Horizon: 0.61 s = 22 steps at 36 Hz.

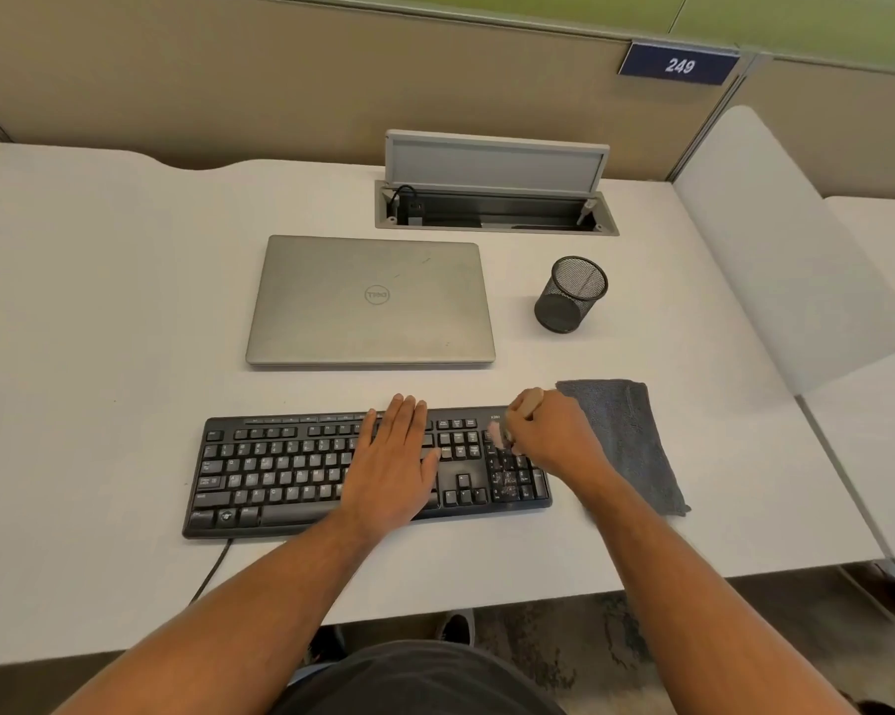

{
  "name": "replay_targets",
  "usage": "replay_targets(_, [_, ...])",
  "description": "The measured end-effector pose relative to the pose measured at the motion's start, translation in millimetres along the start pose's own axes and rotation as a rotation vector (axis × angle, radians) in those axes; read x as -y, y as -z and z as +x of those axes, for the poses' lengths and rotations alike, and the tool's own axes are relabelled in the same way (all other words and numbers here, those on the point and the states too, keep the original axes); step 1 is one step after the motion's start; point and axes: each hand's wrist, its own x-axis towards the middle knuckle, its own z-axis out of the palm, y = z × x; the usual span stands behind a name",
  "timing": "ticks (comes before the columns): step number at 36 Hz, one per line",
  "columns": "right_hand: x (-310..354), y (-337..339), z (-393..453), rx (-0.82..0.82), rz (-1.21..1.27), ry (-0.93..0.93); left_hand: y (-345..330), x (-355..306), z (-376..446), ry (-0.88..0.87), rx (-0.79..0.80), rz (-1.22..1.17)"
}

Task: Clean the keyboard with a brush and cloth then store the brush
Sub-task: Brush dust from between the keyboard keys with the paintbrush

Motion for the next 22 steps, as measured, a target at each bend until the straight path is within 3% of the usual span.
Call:
replay_targets(4, [-4, 10, 4, 0.128, 0.013, -0.022, -1, 0, 0, -0.004, 0.005, 0.004])
replay_targets(9, [-10, 17, 3, -0.157, 0.114, 0.000, -2, 1, 1, -0.009, -0.013, 0.011])
replay_targets(19, [-17, 16, 2, 0.018, 0.033, -0.015, -5, 2, 0, -0.015, -0.035, 0.003])
replay_targets(22, [-14, 18, 1, -0.087, 0.085, 0.004, -5, 2, 0, -0.010, -0.041, -0.002])
